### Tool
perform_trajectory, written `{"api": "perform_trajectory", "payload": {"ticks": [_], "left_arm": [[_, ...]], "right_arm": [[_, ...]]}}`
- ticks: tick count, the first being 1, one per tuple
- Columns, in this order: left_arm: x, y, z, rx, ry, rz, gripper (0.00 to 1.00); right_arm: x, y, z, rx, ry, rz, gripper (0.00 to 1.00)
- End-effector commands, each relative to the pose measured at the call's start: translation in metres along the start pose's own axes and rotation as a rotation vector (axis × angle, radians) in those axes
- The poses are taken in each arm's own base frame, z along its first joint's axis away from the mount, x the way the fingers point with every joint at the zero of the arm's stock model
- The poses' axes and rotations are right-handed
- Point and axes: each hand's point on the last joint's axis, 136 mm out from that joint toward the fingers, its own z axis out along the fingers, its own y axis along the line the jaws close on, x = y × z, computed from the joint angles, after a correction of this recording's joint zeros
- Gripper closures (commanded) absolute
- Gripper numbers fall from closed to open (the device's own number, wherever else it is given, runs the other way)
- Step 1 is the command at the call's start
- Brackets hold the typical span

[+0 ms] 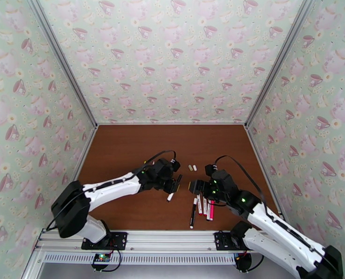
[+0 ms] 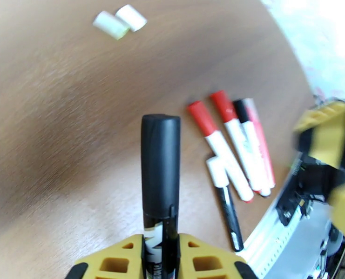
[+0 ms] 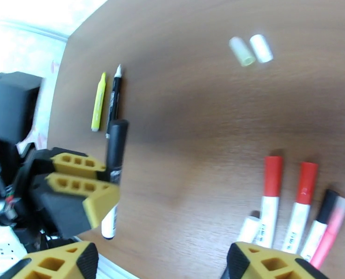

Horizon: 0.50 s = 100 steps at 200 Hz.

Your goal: Open the pen caps

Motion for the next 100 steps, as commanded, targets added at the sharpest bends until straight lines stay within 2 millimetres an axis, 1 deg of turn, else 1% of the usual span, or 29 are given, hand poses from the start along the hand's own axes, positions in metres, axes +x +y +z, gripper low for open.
{"api": "perform_trajectory", "payload": {"ticks": [1, 24, 45, 61, 100], "left_arm": [[-0.006, -0.018, -0.010, 0.104, -0.063, 0.088, 0.80], [-0.010, -0.022, -0.017, 0.125, -0.112, 0.100, 0.79], [-0.011, -0.026, -0.021, 0.140, -0.138, 0.105, 0.79], [-0.014, -0.028, -0.024, 0.154, -0.161, 0.103, 0.79], [-0.020, -0.034, -0.032, 0.174, -0.199, 0.110, 0.80]], "right_arm": [[-0.021, 0.049, -0.001, -0.144, 0.005, -0.028, 0.28], [-0.030, 0.066, 0.006, -0.171, 0.034, -0.037, 0.34], [-0.036, 0.076, 0.013, -0.181, 0.056, -0.037, 0.39], [-0.040, 0.078, 0.018, -0.166, 0.069, -0.035, 0.43], [-0.041, 0.075, 0.027, -0.129, 0.094, -0.031, 0.49]]}}
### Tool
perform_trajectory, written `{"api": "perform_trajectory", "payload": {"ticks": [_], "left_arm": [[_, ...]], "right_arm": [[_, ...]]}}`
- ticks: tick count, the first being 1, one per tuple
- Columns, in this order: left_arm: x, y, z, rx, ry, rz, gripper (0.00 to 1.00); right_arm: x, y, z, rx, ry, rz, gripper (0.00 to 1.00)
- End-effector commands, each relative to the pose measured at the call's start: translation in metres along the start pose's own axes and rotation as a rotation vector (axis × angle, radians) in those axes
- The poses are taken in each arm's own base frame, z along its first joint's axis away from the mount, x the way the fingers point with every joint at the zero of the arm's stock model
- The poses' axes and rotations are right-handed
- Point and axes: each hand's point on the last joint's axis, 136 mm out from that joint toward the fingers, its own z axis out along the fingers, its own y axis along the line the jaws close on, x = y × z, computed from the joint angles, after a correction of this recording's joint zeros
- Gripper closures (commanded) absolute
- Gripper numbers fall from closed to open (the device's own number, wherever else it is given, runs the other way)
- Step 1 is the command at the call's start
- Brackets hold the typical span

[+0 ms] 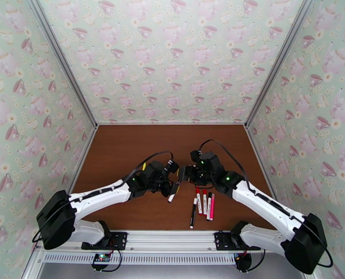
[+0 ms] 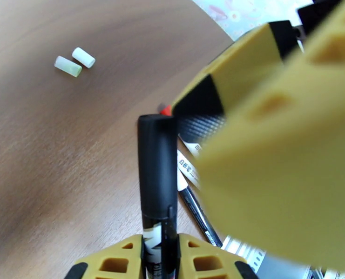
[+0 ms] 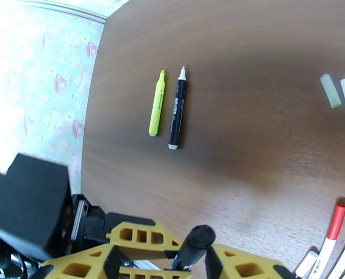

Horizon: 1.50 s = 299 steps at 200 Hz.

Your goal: Open the pen caps

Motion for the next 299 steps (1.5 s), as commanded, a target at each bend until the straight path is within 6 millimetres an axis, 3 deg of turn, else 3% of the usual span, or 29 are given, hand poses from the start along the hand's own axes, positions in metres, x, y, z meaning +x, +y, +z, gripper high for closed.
{"api": "perform_trajectory", "payload": {"ticks": [1, 54, 117, 243, 299], "left_arm": [[-0.014, -0.015, -0.007, 0.059, -0.064, 0.034, 0.80], [-0.016, -0.017, -0.009, 0.061, -0.070, 0.042, 0.80], [-0.023, -0.023, -0.010, 0.087, -0.084, 0.043, 0.80], [-0.026, -0.030, -0.010, 0.127, -0.093, 0.016, 0.81], [-0.024, -0.028, -0.009, 0.124, -0.094, 0.002, 0.81]], "right_arm": [[-0.003, 0.006, 0.001, -0.002, 0.021, -0.012, 0.49], [-0.003, -0.002, 0.007, 0.049, 0.038, -0.012, 0.53], [-0.004, 0.006, 0.012, 0.008, 0.058, -0.025, 0.65], [-0.007, 0.003, 0.017, 0.009, 0.040, -0.031, 0.73], [-0.008, 0.004, 0.018, 0.006, 0.037, -0.030, 0.82]]}}
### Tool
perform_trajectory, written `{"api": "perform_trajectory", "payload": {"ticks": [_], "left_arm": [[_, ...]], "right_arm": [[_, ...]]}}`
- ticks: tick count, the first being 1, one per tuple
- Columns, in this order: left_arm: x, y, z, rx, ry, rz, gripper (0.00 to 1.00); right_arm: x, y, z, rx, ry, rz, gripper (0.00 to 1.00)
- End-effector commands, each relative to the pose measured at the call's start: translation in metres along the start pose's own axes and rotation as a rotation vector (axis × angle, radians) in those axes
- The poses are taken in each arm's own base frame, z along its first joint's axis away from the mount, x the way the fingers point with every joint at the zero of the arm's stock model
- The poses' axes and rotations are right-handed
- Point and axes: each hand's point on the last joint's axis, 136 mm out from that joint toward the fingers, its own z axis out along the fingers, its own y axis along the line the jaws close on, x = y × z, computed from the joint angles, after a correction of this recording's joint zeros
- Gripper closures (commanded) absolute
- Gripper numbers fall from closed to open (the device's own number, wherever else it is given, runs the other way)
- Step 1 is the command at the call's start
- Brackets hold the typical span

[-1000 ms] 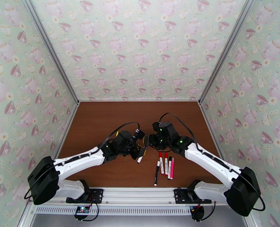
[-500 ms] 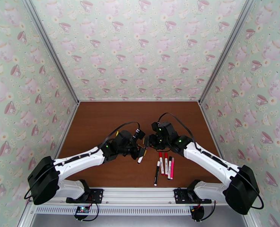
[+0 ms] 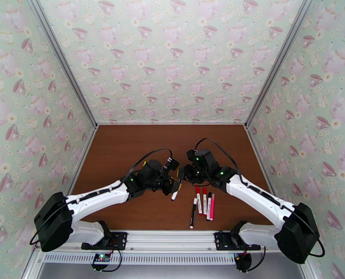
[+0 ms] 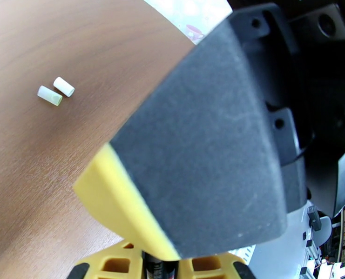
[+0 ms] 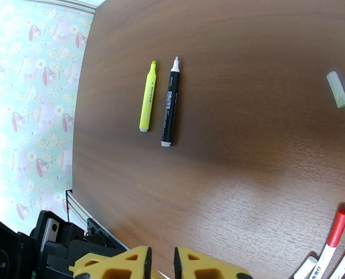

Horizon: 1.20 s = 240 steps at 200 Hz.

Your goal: Open the pen caps

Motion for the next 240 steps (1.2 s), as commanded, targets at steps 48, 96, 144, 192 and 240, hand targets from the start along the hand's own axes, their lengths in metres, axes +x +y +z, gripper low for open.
{"api": "perform_trajectory", "payload": {"ticks": [48, 96, 144, 192, 240], "left_arm": [[-0.004, -0.006, -0.004, 0.060, -0.053, -0.043, 0.63], [-0.001, -0.005, -0.002, 0.088, -0.073, -0.073, 0.56], [-0.002, 0.002, 0.002, 0.058, -0.086, -0.096, 0.78], [-0.001, 0.005, -0.007, 0.072, -0.094, -0.118, 0.94], [-0.005, -0.026, -0.020, 0.297, -0.049, -0.150, 0.94]], "right_arm": [[-0.015, 0.017, -0.008, -0.046, -0.060, -0.028, 0.88], [-0.019, 0.033, -0.012, -0.120, -0.073, -0.011, 0.90], [-0.020, 0.040, -0.012, -0.159, -0.074, 0.003, 0.90], [-0.031, 0.036, -0.025, -0.206, -0.126, 0.035, 0.93], [-0.045, 0.055, -0.061, -0.369, -0.212, -0.080, 0.94]]}}
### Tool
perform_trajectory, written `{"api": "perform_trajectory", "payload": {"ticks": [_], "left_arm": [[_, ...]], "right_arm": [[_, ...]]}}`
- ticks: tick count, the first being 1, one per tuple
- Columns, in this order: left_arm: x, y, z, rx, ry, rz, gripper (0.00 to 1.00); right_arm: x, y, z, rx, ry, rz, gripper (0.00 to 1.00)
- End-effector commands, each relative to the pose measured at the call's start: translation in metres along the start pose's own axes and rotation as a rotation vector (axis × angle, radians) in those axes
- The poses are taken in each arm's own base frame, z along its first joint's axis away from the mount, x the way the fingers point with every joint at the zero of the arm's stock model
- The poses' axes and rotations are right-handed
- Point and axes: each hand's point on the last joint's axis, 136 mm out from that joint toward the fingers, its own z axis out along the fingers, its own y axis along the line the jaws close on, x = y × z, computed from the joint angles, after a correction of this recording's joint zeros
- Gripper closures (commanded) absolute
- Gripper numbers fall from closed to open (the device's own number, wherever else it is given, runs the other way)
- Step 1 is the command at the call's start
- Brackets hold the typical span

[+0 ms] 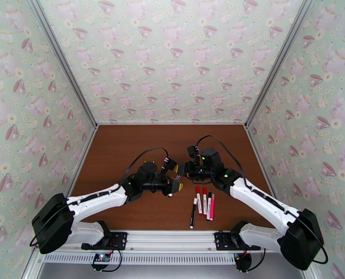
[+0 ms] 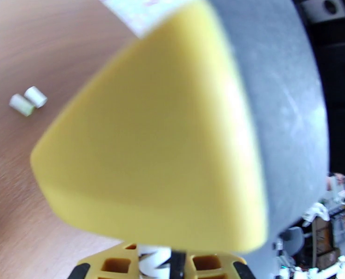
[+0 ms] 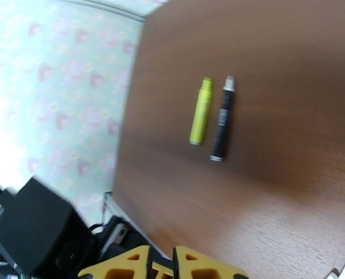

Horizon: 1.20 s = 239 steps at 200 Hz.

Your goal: Open the pen caps

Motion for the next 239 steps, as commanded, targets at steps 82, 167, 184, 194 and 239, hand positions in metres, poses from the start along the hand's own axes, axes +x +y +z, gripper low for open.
{"api": "perform_trajectory", "payload": {"ticks": [82, 167, 184, 194, 239], "left_arm": [[0.022, 0.023, 0.001, -0.250, 0.108, 0.092, 0.94], [0.029, 0.017, 0.017, -0.396, 0.143, 0.217, 0.93], [0.023, 0.018, 0.012, -0.379, 0.103, 0.155, 0.93], [0.019, 0.021, 0.009, -0.371, 0.079, 0.118, 0.92], [0.004, 0.049, -0.013, -0.424, -0.016, -0.034, 0.90]], "right_arm": [[-0.050, -0.014, -0.054, 0.103, -0.245, 0.030, 1.00], [-0.063, -0.055, -0.070, 0.285, -0.281, 0.068, 0.99], [-0.062, -0.072, -0.072, 0.342, -0.242, 0.020, 0.98], [-0.062, -0.083, -0.073, 0.383, -0.225, -0.005, 0.97], [-0.059, -0.142, -0.064, 0.547, -0.096, -0.052, 0.93]]}}
